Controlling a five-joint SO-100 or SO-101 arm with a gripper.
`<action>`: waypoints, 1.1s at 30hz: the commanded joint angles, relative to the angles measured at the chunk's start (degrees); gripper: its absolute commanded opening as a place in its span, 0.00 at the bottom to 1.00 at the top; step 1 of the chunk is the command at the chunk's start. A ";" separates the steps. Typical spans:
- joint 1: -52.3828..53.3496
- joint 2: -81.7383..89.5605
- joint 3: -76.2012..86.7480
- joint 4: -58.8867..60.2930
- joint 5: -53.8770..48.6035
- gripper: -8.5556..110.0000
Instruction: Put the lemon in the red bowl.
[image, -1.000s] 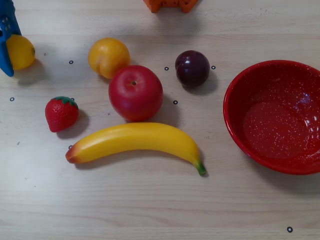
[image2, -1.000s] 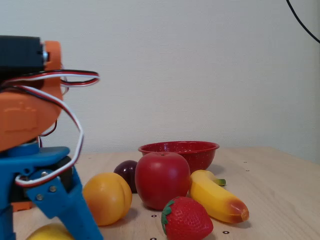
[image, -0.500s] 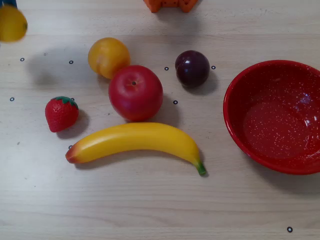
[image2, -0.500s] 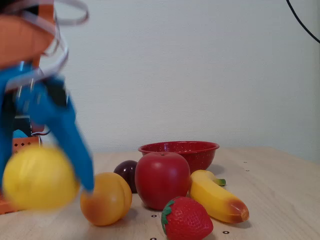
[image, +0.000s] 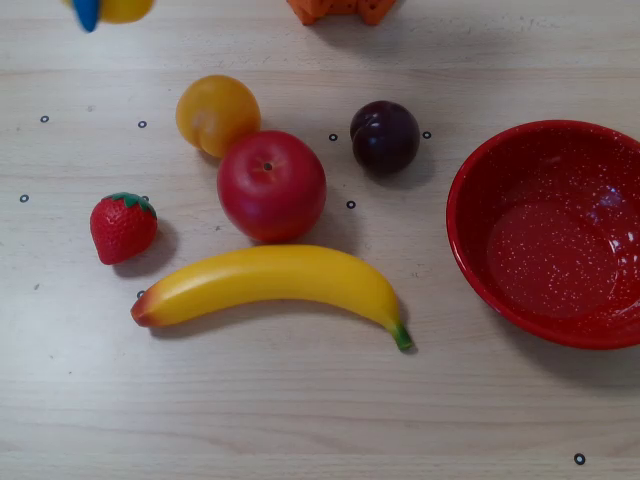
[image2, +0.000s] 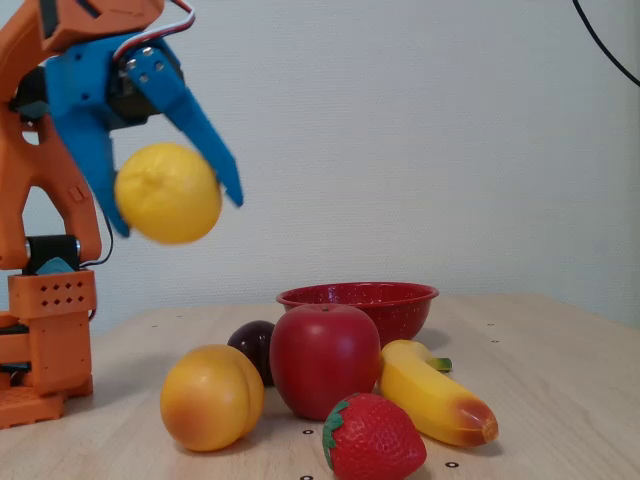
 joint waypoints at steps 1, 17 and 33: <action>5.54 6.50 -2.29 5.19 -5.19 0.07; 52.47 5.10 -15.12 5.19 -47.20 0.07; 76.46 1.58 7.82 -32.17 -50.63 0.07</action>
